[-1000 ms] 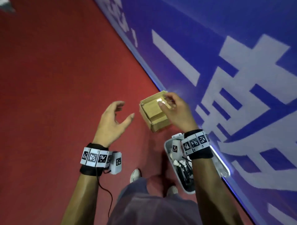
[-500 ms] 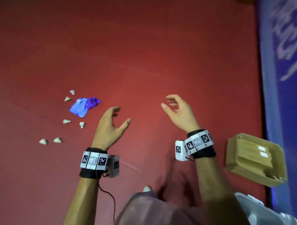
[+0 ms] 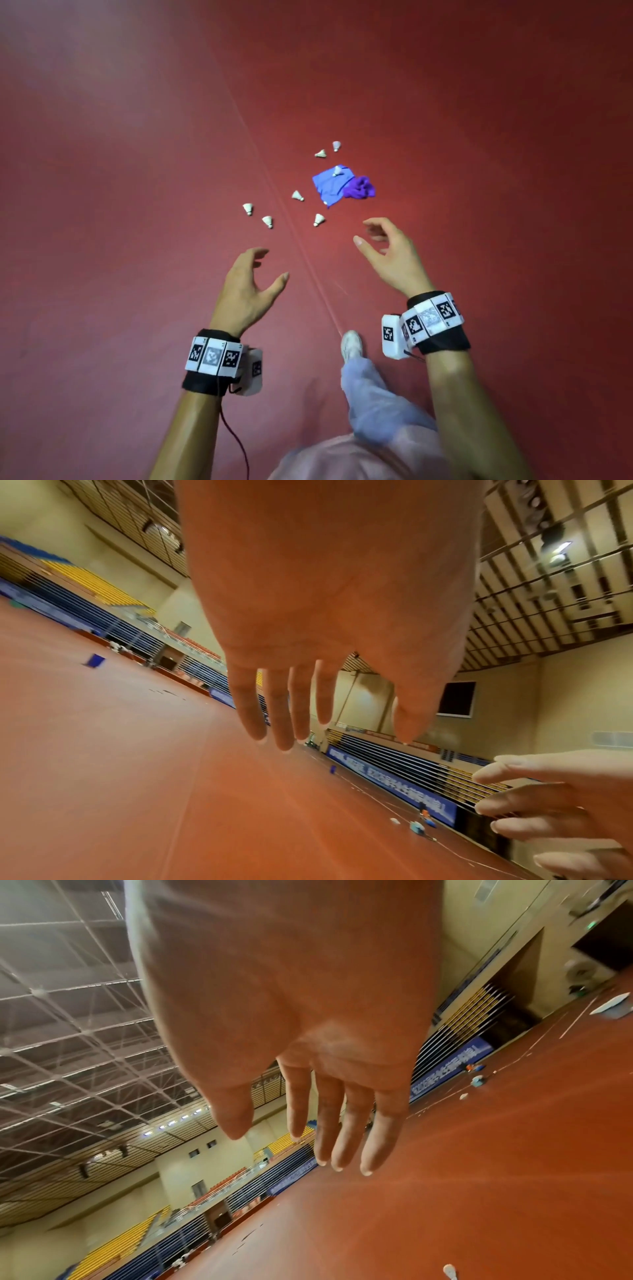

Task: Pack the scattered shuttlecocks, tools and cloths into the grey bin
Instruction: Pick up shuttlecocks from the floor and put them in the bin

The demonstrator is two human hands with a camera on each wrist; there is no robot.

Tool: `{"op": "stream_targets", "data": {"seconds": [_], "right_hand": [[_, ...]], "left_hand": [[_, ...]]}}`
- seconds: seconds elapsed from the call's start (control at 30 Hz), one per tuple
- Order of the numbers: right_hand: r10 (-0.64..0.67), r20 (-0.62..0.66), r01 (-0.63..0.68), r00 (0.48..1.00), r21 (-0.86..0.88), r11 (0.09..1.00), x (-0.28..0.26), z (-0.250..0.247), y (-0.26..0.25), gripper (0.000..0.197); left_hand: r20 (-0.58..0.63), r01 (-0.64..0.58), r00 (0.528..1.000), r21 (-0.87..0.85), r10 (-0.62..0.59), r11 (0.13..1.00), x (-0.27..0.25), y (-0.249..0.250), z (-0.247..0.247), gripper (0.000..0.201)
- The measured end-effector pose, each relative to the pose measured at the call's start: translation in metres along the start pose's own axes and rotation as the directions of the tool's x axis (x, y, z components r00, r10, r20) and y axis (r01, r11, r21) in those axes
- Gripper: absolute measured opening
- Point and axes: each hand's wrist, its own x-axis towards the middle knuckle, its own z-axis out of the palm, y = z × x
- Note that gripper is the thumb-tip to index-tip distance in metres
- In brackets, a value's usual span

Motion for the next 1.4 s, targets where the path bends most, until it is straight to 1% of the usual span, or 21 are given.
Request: {"op": "stream_targets", "data": {"seconds": [0.13,0.23,0.3,0.37,0.43,0.53,0.63,0.7,0.8,0.87,0.93,1.0,1.13,1.23,1.27,1.33,1.4], "right_hand": [[-0.026,0.118,0.02,0.993,0.052,0.998,0.109,0.047,-0.009,0.034],[-0.043,0.233,0.032,0.972,0.049,0.998,0.204,0.078,-0.029,0.041],[-0.061,0.259,0.054,0.964,0.034,0.998,0.267,0.099,-0.047,0.045],[-0.089,0.251,0.079,0.964,0.051,0.996,0.32,0.12,-0.064,0.045],[-0.117,0.264,0.102,0.957,0.07,0.992,0.36,0.142,-0.08,0.045],[-0.142,0.343,0.134,0.928,0.046,0.99,0.405,0.173,-0.1,0.046],[-0.146,0.383,0.145,0.912,0.033,0.989,0.45,0.202,-0.111,0.046],[-0.14,0.415,0.15,0.899,0.01,0.989,0.483,0.223,-0.114,0.047],[-0.124,0.462,0.169,0.878,-0.056,0.984,0.539,0.256,-0.116,0.05],[-0.098,0.456,0.151,0.885,-0.081,0.985,0.579,0.278,-0.117,0.051],[-0.082,0.417,0.132,0.905,-0.093,0.987,0.62,0.298,-0.12,0.051],[-0.056,0.353,0.097,0.934,-0.099,0.99,0.657,0.314,-0.122,0.049],[0.013,0.198,0.0,0.98,-0.065,0.998,0.707,0.326,-0.118,0.043],[0.094,0.122,-0.088,0.988,-0.048,0.995,0.738,0.324,-0.11,0.04],[0.114,0.113,-0.11,0.987,-0.044,0.993,0.74,0.323,-0.108,0.039],[0.182,0.086,-0.18,0.98,-0.028,0.983,0.76,0.324,-0.094,0.037],[0.233,0.085,-0.23,0.969,-0.045,0.972,0.78,0.326,-0.079,0.037]], "left_hand": [[-0.095,0.061,0.994,0.038,-0.057,0.997,0.073,-0.024,-0.024,0.062],[-0.155,0.097,0.984,0.074,-0.085,0.993,0.14,-0.038,-0.045,0.062],[-0.181,0.119,0.978,0.096,-0.101,0.988,0.183,-0.043,-0.061,0.062],[-0.212,0.144,0.97,0.101,-0.121,0.984,0.221,-0.048,-0.077,0.061],[-0.241,0.172,0.959,0.09,-0.146,0.981,0.252,-0.055,-0.092,0.06],[-0.267,0.217,0.945,0.075,-0.19,0.973,0.293,-0.072,-0.112,0.06],[-0.283,0.244,0.934,0.059,-0.218,0.968,0.337,-0.095,-0.127,0.06],[-0.281,0.246,0.933,0.048,-0.223,0.968,0.371,-0.115,-0.135,0.059],[-0.259,0.231,0.942,0.043,-0.213,0.972,0.436,-0.149,-0.147,0.06],[-0.24,0.215,0.95,0.042,-0.199,0.976,0.483,-0.173,-0.155,0.06],[-0.214,0.184,0.962,0.036,-0.172,0.982,0.535,-0.195,-0.165,0.06],[-0.171,0.154,0.975,0.043,-0.144,0.987,0.593,-0.213,-0.176,0.06],[-0.051,0.064,0.997,0.093,-0.059,0.994,0.694,-0.232,-0.189,0.063],[0.043,0.007,0.999,0.12,-0.012,0.993,0.76,-0.238,-0.188,0.063],[0.059,-0.011,0.998,0.129,0.003,0.992,0.771,-0.24,-0.187,0.064],[0.126,-0.046,0.992,0.145,0.028,0.988,0.812,-0.245,-0.18,0.066],[0.186,-0.089,0.981,0.179,0.055,0.98,0.851,-0.248,-0.171,0.067]]}}
